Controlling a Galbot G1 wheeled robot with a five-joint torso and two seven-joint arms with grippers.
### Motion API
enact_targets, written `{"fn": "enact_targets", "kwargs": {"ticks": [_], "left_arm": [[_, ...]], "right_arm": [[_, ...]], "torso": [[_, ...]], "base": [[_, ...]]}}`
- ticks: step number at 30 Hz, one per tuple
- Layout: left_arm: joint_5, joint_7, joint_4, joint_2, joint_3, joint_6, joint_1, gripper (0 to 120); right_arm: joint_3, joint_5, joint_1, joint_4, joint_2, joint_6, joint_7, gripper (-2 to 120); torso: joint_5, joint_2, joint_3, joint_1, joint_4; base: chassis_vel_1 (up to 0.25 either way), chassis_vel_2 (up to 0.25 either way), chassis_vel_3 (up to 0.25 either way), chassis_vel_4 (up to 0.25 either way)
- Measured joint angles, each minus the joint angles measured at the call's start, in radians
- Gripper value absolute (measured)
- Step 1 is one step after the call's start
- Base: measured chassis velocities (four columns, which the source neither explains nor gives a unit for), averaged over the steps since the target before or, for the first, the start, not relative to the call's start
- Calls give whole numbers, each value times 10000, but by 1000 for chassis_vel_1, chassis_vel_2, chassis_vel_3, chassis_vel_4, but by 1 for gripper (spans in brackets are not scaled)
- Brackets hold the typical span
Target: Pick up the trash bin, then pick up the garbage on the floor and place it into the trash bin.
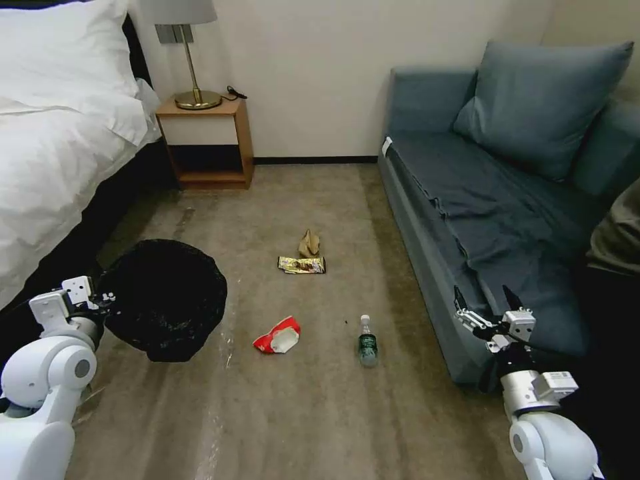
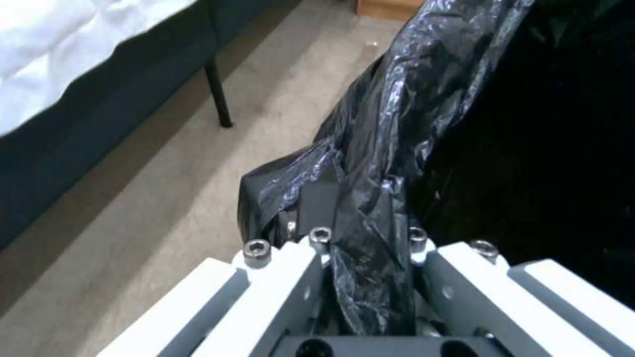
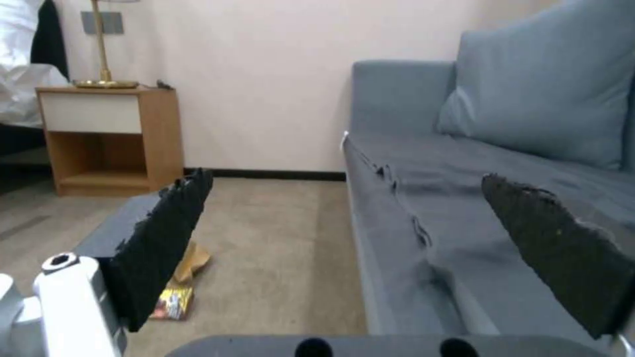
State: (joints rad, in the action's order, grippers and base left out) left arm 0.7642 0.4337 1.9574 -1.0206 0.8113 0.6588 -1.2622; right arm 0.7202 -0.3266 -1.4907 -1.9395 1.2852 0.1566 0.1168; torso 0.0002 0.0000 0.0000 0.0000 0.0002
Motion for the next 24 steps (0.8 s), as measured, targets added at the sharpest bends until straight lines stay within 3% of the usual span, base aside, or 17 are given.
{"fn": "enact_targets", "kwargs": {"ticks": [24], "left_arm": [[-128,-90,-204,-111,-74,-184,-33,1]], "right_arm": [[-625,430,192,338,22,47,142,100]], "torso": [[-2,0,1,0,-2]], "base": [[-107,109,104,-109]]}}
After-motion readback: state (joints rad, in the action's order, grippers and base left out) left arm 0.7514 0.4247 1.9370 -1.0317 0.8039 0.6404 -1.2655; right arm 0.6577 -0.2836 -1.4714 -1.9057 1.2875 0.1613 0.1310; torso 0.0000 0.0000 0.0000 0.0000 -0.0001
